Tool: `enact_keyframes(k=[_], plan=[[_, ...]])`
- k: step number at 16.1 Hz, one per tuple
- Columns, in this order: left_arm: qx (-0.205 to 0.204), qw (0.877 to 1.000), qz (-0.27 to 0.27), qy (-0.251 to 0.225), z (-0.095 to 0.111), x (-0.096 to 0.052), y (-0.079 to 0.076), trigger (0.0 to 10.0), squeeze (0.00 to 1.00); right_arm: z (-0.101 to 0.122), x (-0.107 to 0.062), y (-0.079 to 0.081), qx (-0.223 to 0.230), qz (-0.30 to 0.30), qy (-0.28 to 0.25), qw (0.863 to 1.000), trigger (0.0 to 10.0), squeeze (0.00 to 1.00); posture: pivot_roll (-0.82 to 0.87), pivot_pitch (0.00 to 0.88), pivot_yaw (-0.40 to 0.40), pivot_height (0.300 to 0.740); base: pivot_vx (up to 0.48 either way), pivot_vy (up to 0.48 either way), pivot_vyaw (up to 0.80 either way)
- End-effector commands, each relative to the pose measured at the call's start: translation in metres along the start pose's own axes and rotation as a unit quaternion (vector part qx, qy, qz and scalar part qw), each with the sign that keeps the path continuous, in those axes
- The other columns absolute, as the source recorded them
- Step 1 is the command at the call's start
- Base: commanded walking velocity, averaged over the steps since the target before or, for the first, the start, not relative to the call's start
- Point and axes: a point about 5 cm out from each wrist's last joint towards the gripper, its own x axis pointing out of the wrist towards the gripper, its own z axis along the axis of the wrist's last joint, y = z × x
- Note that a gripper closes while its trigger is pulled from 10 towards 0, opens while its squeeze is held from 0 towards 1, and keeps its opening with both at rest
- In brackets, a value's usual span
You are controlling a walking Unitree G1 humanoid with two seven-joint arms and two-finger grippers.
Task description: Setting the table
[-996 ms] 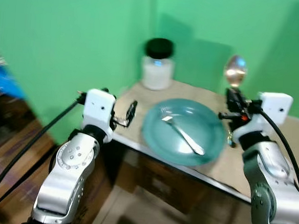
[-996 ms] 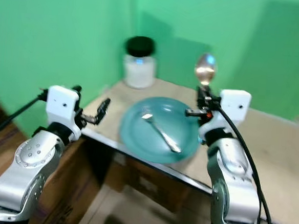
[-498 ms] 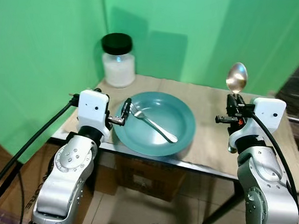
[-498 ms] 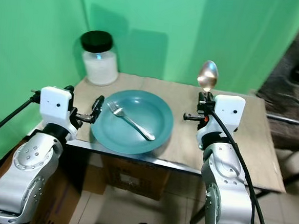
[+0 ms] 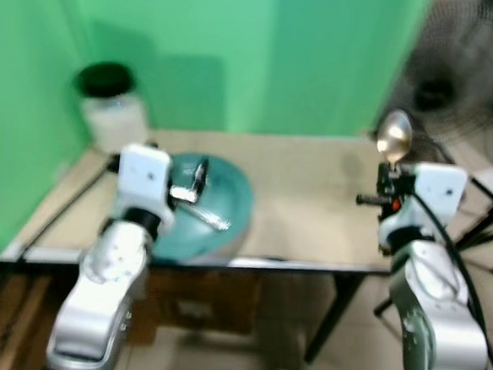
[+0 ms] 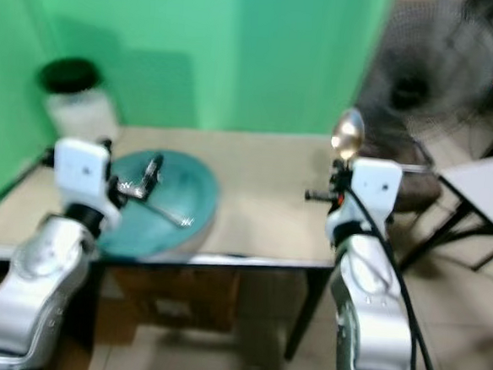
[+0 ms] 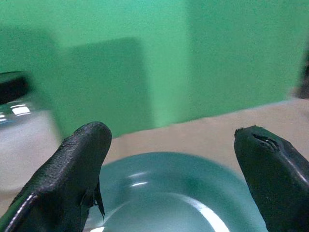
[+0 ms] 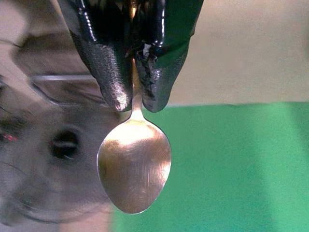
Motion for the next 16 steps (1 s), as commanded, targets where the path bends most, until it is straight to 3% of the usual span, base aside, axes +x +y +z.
enact_keyframes(k=[1, 3, 14, 16], plan=[[0.014, 1.0, 0.002, -0.007, 0.0043, 0.0003, 0.0038, 10.0, 0.0, 0.0032, 0.0001, 0.0028, 0.001, 0.004, -0.004, 1.0, 10.0, 0.0, -0.06, 0.0, 0.019, 0.74, 0.0, 0.0, -0.8], [0.017, 1.0, -0.002, -0.005, 0.0046, 0.0017, 0.0016, 10.0, 0.0, 0.0037, 0.0009, 0.0039, -0.001, 0.005, -0.003, 1.0, 10.0, 0.0, -0.06, 0.0, 0.019, 0.74, 0.0, -0.182, -0.8], [0.013, 1.0, -0.01, -0.006, 0.0054, 0.0052, -0.0028, 10.0, 0.0, 0.0023, 0.0064, -0.0009, -0.011, -0.009, 0.008, 1.0, 10.0, 0.0, -0.07, 0.0, 0.017, 0.74, 0.0, -0.46, -0.8], [0.012, 1.0, -0.013, -0.006, 0.0054, 0.0058, -0.0045, 10.0, 0.0, 0.0032, 0.0068, -0.0032, -0.012, -0.01, 0.005, 1.0, 10.0, 0.0, -0.07, 0.0, 0.016, 0.74, 0.0, -0.461, 0.0]])
